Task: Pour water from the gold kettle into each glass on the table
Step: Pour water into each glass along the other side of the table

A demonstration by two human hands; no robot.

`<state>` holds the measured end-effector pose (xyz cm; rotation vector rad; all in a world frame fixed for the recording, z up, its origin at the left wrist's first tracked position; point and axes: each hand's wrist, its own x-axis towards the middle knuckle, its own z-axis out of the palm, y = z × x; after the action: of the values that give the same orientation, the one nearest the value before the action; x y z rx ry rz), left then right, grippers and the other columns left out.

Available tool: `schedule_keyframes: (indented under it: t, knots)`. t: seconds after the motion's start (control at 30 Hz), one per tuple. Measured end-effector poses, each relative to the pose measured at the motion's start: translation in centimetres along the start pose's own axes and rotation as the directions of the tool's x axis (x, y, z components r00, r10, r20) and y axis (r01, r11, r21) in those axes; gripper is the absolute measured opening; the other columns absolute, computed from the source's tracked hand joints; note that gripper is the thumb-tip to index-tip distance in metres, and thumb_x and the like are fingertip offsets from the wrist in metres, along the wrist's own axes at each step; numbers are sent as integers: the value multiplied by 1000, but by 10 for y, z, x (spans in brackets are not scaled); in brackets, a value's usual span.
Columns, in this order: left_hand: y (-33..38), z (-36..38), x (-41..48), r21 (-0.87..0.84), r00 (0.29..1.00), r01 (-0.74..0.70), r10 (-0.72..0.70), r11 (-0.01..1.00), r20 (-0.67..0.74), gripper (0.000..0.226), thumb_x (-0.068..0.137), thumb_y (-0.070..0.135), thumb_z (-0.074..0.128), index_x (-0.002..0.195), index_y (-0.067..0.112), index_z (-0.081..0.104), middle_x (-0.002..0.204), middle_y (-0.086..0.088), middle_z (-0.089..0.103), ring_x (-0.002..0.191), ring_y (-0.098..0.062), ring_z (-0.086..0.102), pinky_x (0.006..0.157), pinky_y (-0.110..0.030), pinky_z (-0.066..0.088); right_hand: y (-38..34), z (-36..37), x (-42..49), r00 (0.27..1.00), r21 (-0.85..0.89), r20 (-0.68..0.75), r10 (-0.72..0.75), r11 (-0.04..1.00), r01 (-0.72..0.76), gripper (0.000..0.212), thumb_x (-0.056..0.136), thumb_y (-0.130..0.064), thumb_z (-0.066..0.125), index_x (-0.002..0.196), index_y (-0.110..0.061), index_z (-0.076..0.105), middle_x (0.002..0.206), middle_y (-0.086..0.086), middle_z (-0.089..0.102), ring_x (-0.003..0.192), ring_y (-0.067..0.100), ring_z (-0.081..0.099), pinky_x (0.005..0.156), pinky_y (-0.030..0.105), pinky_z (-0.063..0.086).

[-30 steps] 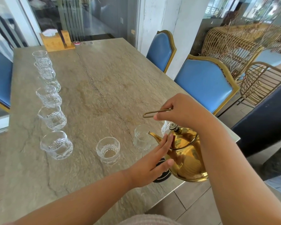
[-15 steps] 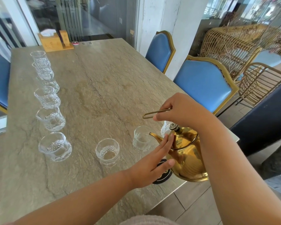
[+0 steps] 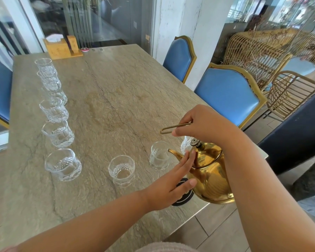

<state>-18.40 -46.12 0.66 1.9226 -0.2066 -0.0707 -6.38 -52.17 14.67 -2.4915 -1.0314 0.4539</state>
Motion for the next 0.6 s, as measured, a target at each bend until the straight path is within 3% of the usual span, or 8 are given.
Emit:
schedule_keyframes:
  t: [0.4,0.6]
  knots:
    - [1,-2,-2,15,1000,20,-21,1000,18,64,97,40,32,147,36,-8,158,17,-10,143,5,-11,119,-23,3,-2,1,-2,1000,-13,-3,2,1000,-2,29,77,-36,71,90,-11,77,93,10,73,88,26,67,76,38,55]
    - [2,-4,-2,15,999,28,-29,999,29,62,100,33,33,146,38,-9,157,21,-11,142,7,-12,113,-9,1,-3,0,-1,1000,-16,-8,0,1000,0,30,77,-37,71,90,-11,77,94,10,73,88,25,67,77,37,55]
